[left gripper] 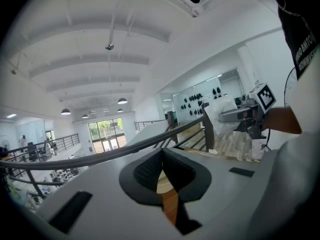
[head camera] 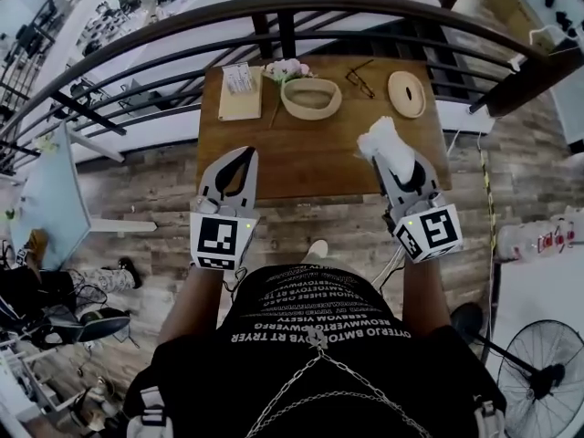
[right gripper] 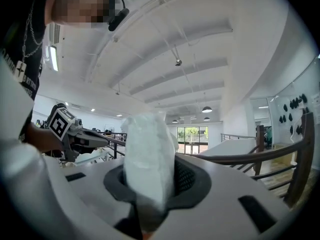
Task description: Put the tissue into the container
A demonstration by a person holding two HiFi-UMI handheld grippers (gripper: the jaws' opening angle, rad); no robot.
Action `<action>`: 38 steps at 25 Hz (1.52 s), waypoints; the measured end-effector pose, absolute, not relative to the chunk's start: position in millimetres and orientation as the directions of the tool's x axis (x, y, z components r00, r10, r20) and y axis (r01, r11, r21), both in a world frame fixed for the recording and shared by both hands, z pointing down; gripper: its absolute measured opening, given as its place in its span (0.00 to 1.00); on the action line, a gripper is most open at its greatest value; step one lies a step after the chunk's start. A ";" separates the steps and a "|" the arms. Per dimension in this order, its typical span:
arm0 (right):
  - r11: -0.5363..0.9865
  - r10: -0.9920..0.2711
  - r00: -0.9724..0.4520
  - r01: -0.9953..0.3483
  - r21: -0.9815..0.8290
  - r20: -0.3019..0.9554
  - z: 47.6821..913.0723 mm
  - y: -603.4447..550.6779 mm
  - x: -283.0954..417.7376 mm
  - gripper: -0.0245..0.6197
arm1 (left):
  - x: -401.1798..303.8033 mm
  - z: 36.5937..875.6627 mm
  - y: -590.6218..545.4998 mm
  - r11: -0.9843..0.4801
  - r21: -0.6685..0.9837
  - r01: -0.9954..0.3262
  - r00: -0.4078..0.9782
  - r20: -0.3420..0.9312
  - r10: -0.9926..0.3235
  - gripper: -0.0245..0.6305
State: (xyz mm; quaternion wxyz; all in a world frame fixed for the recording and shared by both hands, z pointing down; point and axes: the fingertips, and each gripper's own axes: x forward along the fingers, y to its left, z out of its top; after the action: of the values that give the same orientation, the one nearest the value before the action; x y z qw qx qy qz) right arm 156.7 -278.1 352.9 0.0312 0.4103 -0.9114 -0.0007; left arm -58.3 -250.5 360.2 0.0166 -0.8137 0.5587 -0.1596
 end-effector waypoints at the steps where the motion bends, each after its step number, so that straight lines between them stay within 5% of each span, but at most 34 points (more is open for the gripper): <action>1: 0.670 -0.742 -0.668 -0.742 0.026 0.051 353.1 -281.1 157.0 0.22 | -57.5 359.2 -253.1 -0.367 -0.208 -0.907 0.316 0.239 -0.918 0.07; 13: 0.702 -0.712 -0.701 -0.711 0.029 0.041 350.9 -298.0 160.1 0.22 | -64.3 358.0 -261.1 -0.304 -0.205 -0.930 0.254 0.238 -0.937 0.07; 38: 0.665 -0.745 -0.661 -0.746 0.029 0.083 359.0 -340.5 162.2 0.22 | -49.6 362.4 -321.8 -0.386 -0.184 -0.904 0.340 0.236 -0.910 0.07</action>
State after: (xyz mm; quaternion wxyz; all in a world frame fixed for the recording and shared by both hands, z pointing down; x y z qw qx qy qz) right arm 162.2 -340.5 359.0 0.0442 0.4091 -0.9114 0.0036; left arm -49.6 -321.8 362.4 0.0104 -0.8185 0.5542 -0.1510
